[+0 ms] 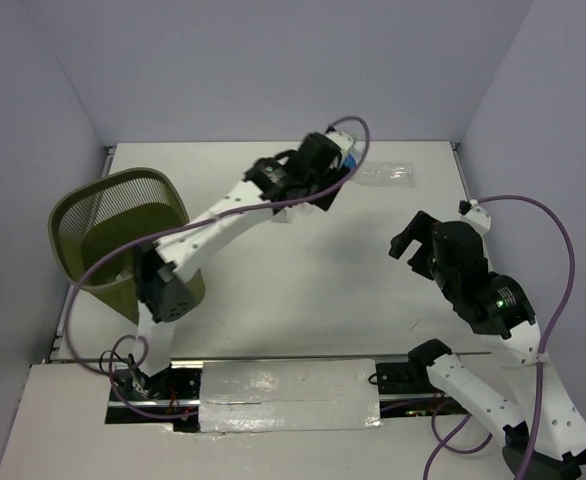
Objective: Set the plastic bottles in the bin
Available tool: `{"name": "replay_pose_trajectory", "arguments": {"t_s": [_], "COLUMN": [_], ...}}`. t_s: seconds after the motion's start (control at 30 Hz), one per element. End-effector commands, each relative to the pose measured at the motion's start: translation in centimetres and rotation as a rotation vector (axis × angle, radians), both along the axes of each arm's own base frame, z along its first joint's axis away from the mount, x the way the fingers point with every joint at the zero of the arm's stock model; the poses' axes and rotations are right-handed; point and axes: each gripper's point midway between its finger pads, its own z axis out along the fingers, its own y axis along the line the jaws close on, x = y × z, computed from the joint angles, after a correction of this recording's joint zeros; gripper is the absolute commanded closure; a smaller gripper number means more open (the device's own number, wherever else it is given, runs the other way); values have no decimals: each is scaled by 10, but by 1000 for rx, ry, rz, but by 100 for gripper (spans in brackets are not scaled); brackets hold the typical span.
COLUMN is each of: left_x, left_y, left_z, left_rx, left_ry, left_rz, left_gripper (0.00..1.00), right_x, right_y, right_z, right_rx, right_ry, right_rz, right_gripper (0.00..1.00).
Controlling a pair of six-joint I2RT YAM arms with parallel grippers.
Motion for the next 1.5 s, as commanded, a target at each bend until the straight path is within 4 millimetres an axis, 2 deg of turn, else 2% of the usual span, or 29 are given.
{"name": "replay_pose_trajectory", "arguments": {"t_s": [0.0, 0.03, 0.07, 0.1, 0.13, 0.17, 0.2, 0.23, 0.27, 0.3, 0.33, 0.4, 0.43, 0.47, 0.5, 0.57, 0.6, 0.63, 0.7, 0.77, 0.93, 1.03, 1.1, 1.17, 1.23, 1.33, 1.37, 1.43, 1.47], "left_x": [-32, -42, -47, -47, -56, -60, -61, -69, -73, -74, -85, -91, -103, -110, -113, -134, -138, -150, -161, -165, -177, -181, -182, -182, -180, -168, -157, -142, -125], "left_y": [28, 45, 56, 73, 93, 106, 118, 143, 156, 169, 188, 220, 243, 256, 265, 294, 300, 312, 326, 332, 345, 349, 350, 351, 350, 344, 335, 323, 308], "left_z": [134, 163, 173, 175, 194, 199, 191, 205, 207, 198, 209, 202, 211, 212, 204, 212, 206, 210, 203, 195, 148, 127, 121, 122, 130, 155, 169, 180, 190], "left_rx": [-234, -268, -276, -253, -275, -274, -252, -265, -267, -259, -298, -305, -334, -351, -367, -423, -440, -483, -508, -512, -496, -474, -470, -464, -454, -451, -425, -375, -313], "left_ry": [-147, -191, -210, -230, -268, -283, -278, -324, -338, -329, -354, -358, -388, -399, -394, -432, -426, -442, -448, -445, -379, -347, -340, -346, -360, -418, -448, -465, -472], "left_rz": [-1, 13, 37, 87, 122, 154, 191, 250, 284, 334, 373, 499, 559, 602, 649, 724, 755, 775, 827, 847, 969, 1013, 1034, 1038, 1013, 952, 907, 866, 829], "left_gripper": [48, 48, 48, 47, 47, 47, 47, 46, 46, 46, 45, 45, 45, 44, 45, 46, 46, 46, 46, 45, 38, 30, 18, 1, 1, 1, 1, 1, 1], "right_x": [12, 12, 13, 14, 15, 16, 18, 19, 20, 22, 23, 25, 26, 26, 27, 28, 29, 30, 32, 33, 38, 40, 41, 42, 42, 42, 42, 40, 39], "right_y": [-2, -2, -1, -1, 1, 2, 4, 7, 8, 10, 11, 14, 14, 15, 15, 17, 17, 18, 23, 27, 35, 37, 38, 40, 41, 39, 39, 39, 38], "right_z": [25, 27, 28, 30, 28, 27, 28, 26, 26, 25, 25, 24, 23, 24, 24, 23, 22, 21, 19, 15, 11, 10, 9, 8, 10, 10, 11, 11, 10], "right_rx": [-2, -1, -2, -2, -1, -2, 3, 8, 10, 11, 14, 14, 12, 10, 9, 7, 7, 11, 22, 30, 46, 45, 45, 46, 48, 50, 55, 58, 56], "right_ry": [-90, -95, -97, -103, -100, -98, -106, -101, -101, -100, -101, -96, -95, -95, -97, -93, -92, -91, -87, -79, -66, -60, -54, -53, -57, -58, -63, -67, -64], "right_rz": [-18, -15, -15, -13, -5, 0, 8, 19, 25, 29, 32, 41, 44, 47, 50, 57, 59, 62, 78, 88, 110, 120, 125, 131, 132, 124, 122, 122, 120], "right_gripper": [0, 0, 0, 0, 0, 0, 0, 0, 0, 0, 0, 0, 0, 0, 0, 0, 0, 0, 0, 0, 0, 0, 0, 0, 0, 0, 0, 0, 0]}}
